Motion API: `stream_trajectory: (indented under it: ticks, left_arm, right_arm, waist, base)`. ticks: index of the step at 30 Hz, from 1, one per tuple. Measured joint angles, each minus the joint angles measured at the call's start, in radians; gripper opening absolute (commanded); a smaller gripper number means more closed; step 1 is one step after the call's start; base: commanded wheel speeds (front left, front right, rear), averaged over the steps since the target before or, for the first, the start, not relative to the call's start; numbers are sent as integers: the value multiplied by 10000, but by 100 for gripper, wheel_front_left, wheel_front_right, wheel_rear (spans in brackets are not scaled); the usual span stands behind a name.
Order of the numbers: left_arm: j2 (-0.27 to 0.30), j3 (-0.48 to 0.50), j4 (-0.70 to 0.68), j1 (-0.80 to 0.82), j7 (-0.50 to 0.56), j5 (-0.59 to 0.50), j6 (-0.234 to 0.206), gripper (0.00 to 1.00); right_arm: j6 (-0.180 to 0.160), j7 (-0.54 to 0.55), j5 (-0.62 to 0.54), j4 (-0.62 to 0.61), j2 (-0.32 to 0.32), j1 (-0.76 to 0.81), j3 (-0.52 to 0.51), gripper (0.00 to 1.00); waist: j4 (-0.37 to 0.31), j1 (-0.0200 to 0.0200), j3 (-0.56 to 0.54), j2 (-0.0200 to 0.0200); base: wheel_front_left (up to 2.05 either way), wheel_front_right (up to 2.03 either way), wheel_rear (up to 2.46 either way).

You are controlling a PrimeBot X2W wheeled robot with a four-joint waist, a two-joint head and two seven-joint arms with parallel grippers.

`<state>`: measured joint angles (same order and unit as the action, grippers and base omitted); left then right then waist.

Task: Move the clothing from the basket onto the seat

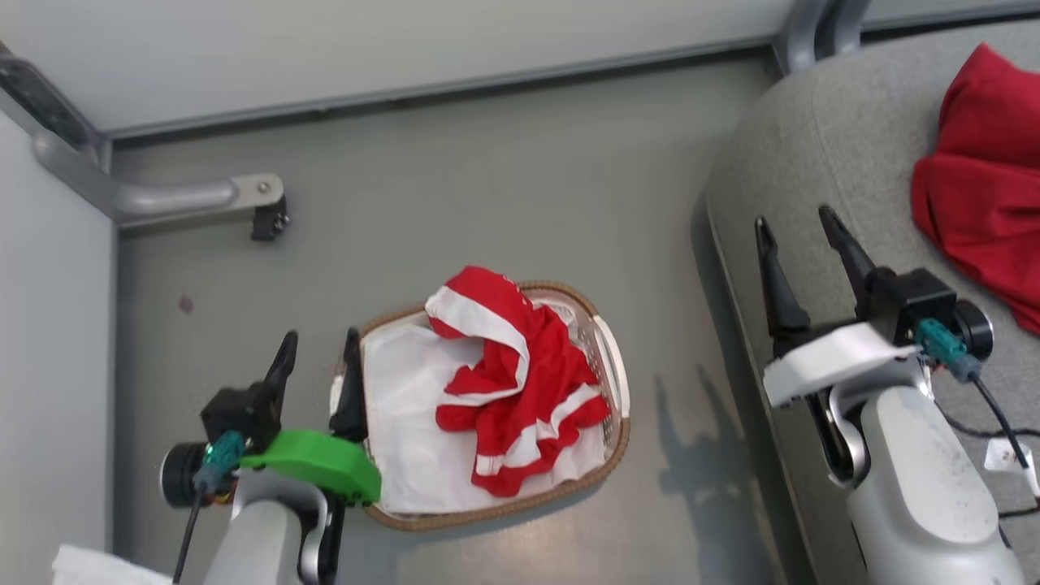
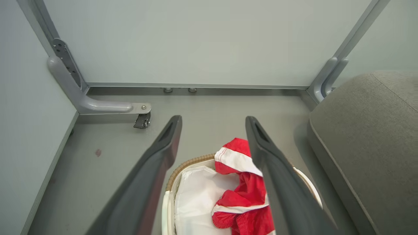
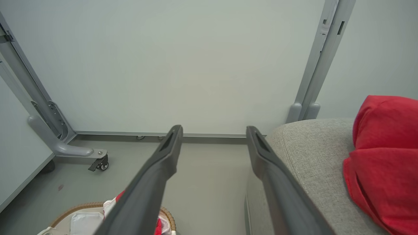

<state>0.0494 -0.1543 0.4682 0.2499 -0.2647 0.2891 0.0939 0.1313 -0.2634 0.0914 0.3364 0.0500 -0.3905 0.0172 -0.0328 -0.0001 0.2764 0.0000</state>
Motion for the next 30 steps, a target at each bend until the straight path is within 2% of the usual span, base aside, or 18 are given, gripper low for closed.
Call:
stream_trajectory:
  ticks: [9,21,30]
  left_arm:
    - [-12,-909,1185,1809,2,-46,221,100]
    - [-21,-1312,3231,3590,2,-353,339,100]
    - [238,-2165,4665,4403,2,485,349,100]
  right_arm:
    - [2,0,265,-679,2,-1170,677,100]
    - [0,0,949,-1534,6,-2171,1273,100]
    - [0,0,1133,-1979,8,-2460,1511,100]
  waist:
    - [-506,0,1674,0]
    - [-1466,1,3755,0]
    - [-2198,1,4976,0]
  base:
    - [0,0,0]
    - [0,0,0]
    - [0,0,0]
